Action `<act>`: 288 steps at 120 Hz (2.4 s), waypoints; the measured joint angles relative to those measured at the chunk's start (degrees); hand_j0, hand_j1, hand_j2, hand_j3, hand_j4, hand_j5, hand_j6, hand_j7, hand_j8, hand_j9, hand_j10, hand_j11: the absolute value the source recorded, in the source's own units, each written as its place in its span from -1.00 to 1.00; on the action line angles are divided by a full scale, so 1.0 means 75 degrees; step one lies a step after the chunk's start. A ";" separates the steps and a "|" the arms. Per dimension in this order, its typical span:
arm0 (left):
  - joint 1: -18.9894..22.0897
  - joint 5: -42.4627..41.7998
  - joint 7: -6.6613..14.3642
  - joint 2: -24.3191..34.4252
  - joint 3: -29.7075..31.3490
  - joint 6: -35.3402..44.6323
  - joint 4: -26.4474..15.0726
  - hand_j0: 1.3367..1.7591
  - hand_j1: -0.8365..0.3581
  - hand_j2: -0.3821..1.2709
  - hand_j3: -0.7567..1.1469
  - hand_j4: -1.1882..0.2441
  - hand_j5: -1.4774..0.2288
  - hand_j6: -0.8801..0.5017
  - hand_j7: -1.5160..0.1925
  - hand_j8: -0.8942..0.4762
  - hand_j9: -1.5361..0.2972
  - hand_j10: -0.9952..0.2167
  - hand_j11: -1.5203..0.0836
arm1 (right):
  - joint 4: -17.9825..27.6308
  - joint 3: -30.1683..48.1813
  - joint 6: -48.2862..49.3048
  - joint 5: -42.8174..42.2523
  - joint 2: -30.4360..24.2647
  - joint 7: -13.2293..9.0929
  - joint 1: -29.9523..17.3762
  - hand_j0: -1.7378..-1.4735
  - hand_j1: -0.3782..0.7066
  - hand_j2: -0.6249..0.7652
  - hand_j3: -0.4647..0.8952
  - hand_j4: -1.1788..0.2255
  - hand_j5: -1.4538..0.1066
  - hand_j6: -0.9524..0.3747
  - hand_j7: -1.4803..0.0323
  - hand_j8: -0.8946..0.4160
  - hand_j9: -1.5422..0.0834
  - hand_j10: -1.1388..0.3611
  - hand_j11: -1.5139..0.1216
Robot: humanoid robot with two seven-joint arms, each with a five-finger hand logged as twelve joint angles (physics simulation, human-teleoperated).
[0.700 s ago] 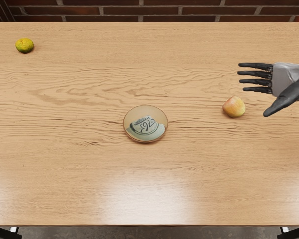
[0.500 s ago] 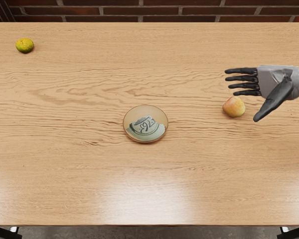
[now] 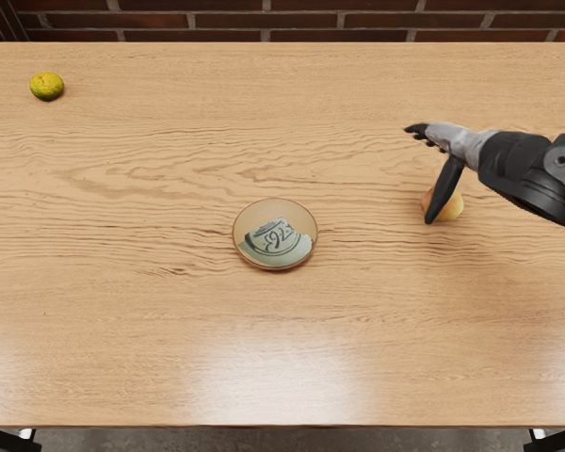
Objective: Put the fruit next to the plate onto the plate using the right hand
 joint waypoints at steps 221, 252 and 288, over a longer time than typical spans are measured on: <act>0.0000 0.0000 0.0000 0.0000 0.0000 -0.0001 0.0000 0.52 0.52 -0.48 -0.20 0.34 0.38 -0.06 0.42 -0.03 0.35 0.26 0.52 | 0.0403 -0.1019 -0.2697 -0.0773 0.0832 -0.0038 -0.0284 -0.37 0.04 0.11 -0.32 -0.15 -0.14 -0.37 -0.06 -0.12 -0.06 -0.05 -0.09; 0.0000 0.0000 0.0000 0.0000 0.0000 0.0001 0.0000 0.52 0.52 -0.48 -0.20 0.34 0.38 -0.06 0.42 -0.03 0.35 0.26 0.52 | 0.0585 -0.1022 -0.2687 -0.0715 0.1703 -0.0040 0.0008 -0.37 -0.02 0.07 -0.32 -0.17 -0.19 -0.39 -0.09 -0.14 -0.10 -0.06 -0.13; 0.0000 0.0000 0.0000 0.0000 0.0001 0.0001 0.0000 0.52 0.52 -0.48 -0.20 0.33 0.38 -0.06 0.42 -0.03 0.35 0.26 0.52 | 0.0585 -0.1095 -0.2675 -0.0700 0.2763 -0.0036 0.0175 -0.37 -0.06 0.04 -0.32 -0.16 -0.23 -0.41 -0.11 -0.14 -0.14 -0.05 -0.14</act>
